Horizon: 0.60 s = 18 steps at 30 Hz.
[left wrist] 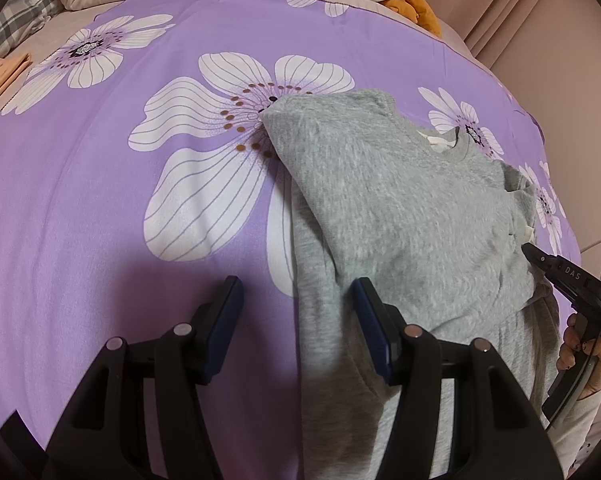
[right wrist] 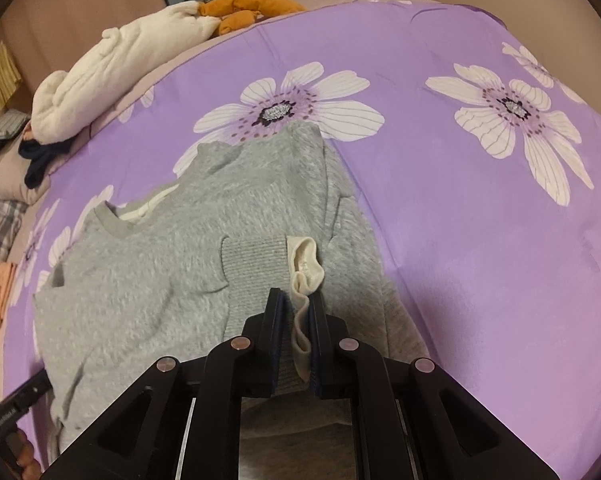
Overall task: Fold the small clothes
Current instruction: 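Lower the folded side onto the shirt and open the right gripper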
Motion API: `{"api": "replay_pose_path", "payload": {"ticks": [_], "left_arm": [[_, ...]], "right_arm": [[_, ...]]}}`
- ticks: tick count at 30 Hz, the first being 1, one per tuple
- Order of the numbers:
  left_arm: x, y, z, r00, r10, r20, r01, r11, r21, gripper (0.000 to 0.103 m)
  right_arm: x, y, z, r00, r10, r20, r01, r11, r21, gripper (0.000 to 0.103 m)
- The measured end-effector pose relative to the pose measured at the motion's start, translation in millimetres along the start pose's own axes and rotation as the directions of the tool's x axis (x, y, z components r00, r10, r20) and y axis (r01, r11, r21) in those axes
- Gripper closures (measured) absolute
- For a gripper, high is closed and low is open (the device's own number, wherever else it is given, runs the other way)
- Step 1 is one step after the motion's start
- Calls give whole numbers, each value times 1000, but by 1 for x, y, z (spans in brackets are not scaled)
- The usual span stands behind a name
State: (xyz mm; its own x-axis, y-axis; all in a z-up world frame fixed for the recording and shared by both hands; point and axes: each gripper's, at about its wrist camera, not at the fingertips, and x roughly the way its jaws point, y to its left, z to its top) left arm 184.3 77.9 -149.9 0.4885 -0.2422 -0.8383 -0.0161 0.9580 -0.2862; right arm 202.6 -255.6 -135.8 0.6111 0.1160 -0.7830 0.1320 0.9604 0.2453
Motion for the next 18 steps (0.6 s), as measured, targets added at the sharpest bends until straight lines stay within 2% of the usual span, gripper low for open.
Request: {"api": "replay_pose_path", "payload": {"ticks": [9, 14, 15, 16, 17, 18], "left_arm": [[-2, 0, -1, 1000, 3, -1, -3, 1000, -22, 45], [-25, -4, -8, 998, 64, -1, -64, 997, -43, 46], [-32, -5, -11, 998, 66, 12, -65, 997, -45, 46], [-43, -7, -16, 998, 60, 33, -59, 997, -50, 43], [-57, -8, -21, 997, 51, 55, -47, 997, -59, 40], [-67, -8, -25, 996, 45, 71, -40, 997, -71, 35]], "right_arm": [[1, 0, 0, 1000, 1, 3, -1, 1000, 1, 95], [-11, 2, -1, 1000, 6, 17, -5, 999, -33, 93], [-17, 3, -2, 1000, 7, 28, -5, 999, -47, 90], [-24, 3, -3, 999, 6, 39, -4, 998, -61, 82], [-31, 2, -4, 999, 8, 48, -4, 998, -70, 69], [-39, 0, -5, 998, 21, 60, -16, 997, -80, 62]]}}
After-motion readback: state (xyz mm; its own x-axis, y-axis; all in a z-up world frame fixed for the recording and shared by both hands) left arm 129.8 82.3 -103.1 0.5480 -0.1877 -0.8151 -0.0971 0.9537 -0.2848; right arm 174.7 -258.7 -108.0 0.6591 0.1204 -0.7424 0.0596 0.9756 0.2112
